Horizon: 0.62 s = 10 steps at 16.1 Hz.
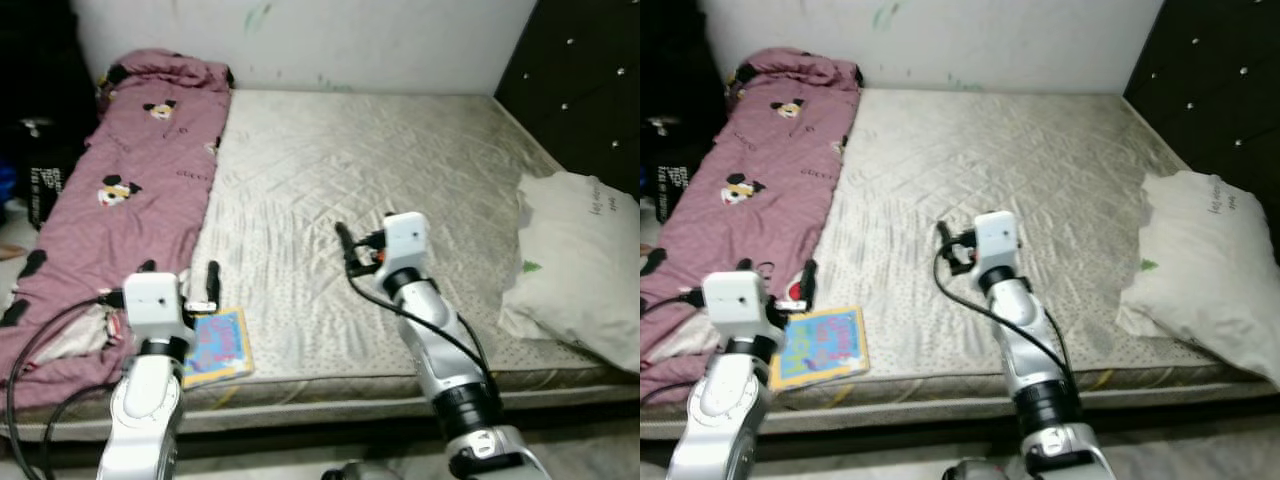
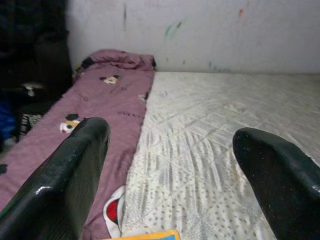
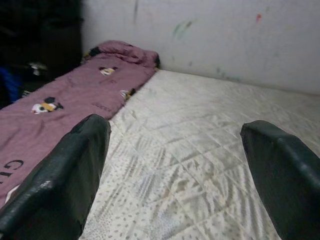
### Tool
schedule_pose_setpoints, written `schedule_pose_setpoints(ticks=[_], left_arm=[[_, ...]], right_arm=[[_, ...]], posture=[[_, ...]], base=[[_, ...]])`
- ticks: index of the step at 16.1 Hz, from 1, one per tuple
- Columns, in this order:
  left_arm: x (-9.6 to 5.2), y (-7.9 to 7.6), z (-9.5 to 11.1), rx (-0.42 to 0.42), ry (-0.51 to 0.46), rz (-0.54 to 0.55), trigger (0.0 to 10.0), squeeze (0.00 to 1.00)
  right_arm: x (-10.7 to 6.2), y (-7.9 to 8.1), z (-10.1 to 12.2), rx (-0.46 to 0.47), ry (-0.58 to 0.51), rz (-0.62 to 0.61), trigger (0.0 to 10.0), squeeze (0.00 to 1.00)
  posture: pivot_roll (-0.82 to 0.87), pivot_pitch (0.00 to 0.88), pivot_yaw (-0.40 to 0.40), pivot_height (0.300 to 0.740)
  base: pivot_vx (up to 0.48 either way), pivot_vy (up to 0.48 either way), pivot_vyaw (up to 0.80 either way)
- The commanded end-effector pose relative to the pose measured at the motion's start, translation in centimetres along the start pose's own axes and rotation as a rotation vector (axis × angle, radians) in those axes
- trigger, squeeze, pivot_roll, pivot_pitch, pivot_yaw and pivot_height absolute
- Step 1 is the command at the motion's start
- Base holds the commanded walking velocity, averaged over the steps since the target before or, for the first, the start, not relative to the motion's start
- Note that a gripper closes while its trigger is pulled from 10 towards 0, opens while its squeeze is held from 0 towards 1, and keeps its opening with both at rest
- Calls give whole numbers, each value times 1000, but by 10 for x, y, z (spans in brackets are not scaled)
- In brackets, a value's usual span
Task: Clean up the room
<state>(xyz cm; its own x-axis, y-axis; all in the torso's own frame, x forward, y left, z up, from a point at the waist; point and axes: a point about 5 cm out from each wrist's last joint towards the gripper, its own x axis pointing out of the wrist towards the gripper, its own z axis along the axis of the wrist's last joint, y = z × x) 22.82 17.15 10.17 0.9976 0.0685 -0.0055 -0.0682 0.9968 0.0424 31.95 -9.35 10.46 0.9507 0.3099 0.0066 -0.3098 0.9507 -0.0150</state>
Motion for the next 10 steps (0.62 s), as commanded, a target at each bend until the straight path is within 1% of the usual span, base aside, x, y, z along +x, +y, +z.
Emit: schedule_pose_setpoints(ticks=[1,10], left_arm=[[0,-5,0,-10,6,-7,10000,0],[1,-5,-1,-12,11,-14,10000,0]], right_arm=[[2,-7,4,-23,-11,-13,10000,0],[2,-6,4,-22,-12,-7,10000,0]], posture=[[-33,0,-27,740],[-34,0,-24,740]], base=[[0,-356,0],[0,-358,0]])
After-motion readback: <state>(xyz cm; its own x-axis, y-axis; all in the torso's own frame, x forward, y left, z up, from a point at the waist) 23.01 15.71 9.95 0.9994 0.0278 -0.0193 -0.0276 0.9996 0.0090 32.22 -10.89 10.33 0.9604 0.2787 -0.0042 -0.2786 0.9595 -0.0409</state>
